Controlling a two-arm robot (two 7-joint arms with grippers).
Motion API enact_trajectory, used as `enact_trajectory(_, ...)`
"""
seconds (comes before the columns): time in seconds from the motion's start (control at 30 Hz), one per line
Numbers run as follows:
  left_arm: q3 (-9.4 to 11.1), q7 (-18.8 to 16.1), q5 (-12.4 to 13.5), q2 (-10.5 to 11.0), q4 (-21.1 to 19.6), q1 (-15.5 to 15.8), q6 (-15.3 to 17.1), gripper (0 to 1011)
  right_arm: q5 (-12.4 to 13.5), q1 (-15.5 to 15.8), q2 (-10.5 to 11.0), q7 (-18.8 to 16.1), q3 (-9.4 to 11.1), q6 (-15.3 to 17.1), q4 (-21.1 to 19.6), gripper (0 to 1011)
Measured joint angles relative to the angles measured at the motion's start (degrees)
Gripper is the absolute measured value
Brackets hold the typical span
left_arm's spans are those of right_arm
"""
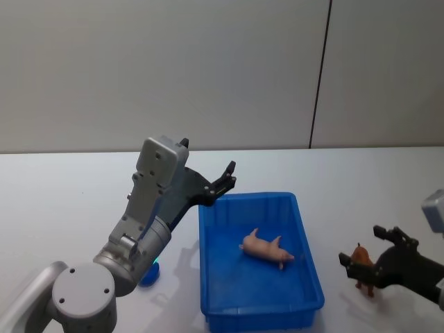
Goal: Pick up the two dolls from the table and place them into the box.
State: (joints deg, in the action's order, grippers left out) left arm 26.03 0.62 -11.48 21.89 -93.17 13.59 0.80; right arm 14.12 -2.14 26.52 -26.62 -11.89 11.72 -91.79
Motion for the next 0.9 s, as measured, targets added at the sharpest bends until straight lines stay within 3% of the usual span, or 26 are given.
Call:
enact_trajectory(0.67, 0.0, 0.0, 0.0, 0.0, 0.0, 0.0, 0.0, 1001, -0.49, 2.04, 1.33, 0.38, -0.24, 4.38, 2.22, 998)
enact_trajectory(0.9, 0.0, 0.0, 0.0, 0.0, 0.0, 0.0, 0.0, 1001, -0.56, 2.03, 1.36, 0.46, -0.36, 5.04, 3.37, 845)
